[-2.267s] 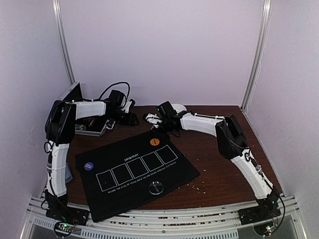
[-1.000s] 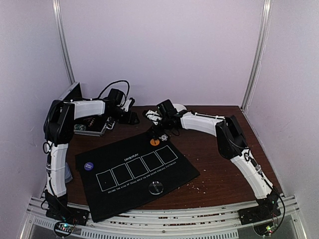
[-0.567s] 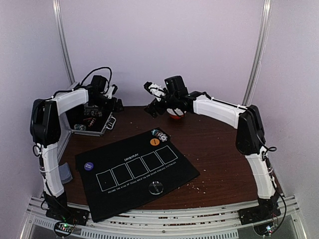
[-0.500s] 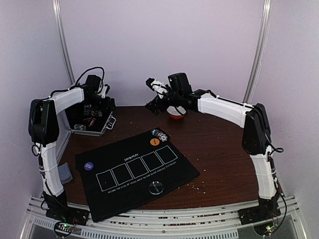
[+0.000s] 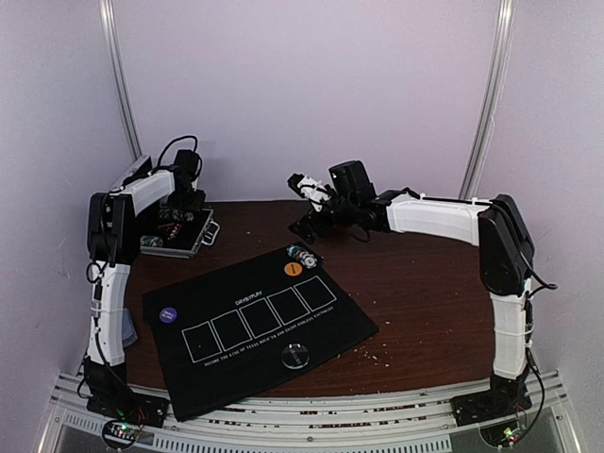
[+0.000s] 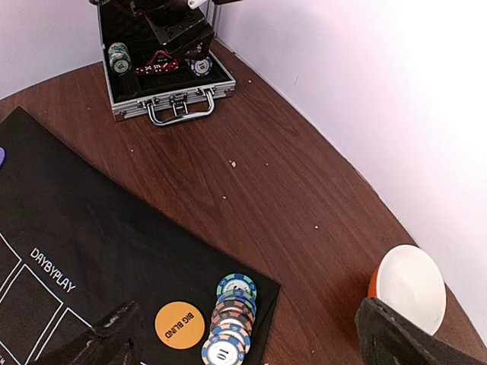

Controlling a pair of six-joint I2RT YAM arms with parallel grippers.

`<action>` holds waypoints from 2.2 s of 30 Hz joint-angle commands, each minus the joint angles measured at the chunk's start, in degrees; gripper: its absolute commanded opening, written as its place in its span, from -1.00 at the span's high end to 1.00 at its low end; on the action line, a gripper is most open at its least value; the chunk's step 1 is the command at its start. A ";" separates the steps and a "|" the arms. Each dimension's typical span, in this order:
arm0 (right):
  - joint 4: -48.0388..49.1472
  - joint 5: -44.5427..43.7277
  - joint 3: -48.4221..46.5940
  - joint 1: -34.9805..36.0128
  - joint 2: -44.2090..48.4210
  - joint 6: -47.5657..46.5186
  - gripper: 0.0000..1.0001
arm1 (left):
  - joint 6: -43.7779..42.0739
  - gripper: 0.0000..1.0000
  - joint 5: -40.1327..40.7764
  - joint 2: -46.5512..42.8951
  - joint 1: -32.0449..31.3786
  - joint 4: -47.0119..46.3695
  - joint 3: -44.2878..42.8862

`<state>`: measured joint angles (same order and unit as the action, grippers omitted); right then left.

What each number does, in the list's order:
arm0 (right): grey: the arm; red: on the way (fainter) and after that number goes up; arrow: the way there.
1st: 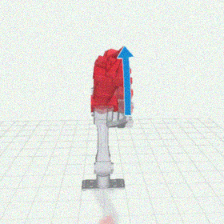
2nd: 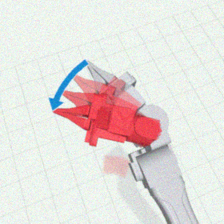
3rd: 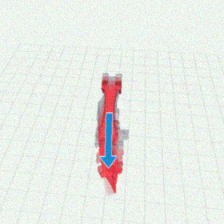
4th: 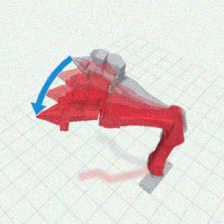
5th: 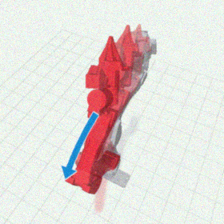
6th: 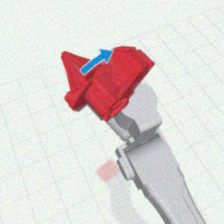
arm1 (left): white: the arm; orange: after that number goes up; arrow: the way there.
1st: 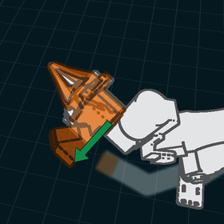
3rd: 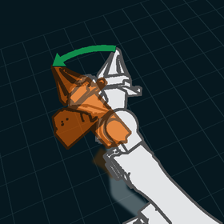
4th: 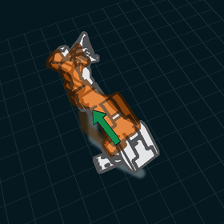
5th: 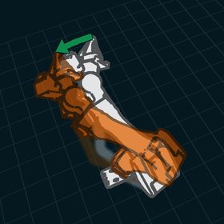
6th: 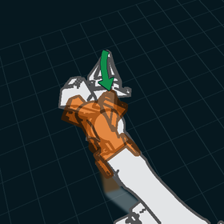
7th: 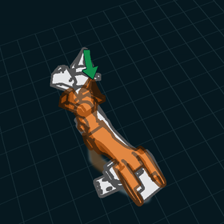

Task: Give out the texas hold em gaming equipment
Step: Pick up the pile of poker chips from the chip case.

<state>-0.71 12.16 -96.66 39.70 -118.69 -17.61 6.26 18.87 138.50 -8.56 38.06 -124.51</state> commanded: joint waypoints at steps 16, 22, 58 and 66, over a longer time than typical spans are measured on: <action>-0.58 1.22 0.52 -0.42 1.81 1.43 -0.98 | -2.05 -0.21 3.89 8.98 1.44 -6.65 -4.60; -1.21 2.19 0.62 -0.40 1.92 1.59 -0.98 | -2.43 -0.24 1.30 10.97 1.73 -7.68 -5.47; -4.54 4.29 -1.89 -0.33 -0.75 2.12 -0.97 | -6.30 -0.37 4.66 8.51 1.16 -17.64 -2.52; -5.48 4.71 -1.86 -0.28 -0.33 1.96 -0.97 | -3.88 -0.21 4.95 10.84 1.81 -17.28 -2.93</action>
<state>-4.95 15.92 -97.23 39.48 -118.78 -16.08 0.97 22.39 147.35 -7.53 20.25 -126.19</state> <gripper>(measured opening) 0.983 0.619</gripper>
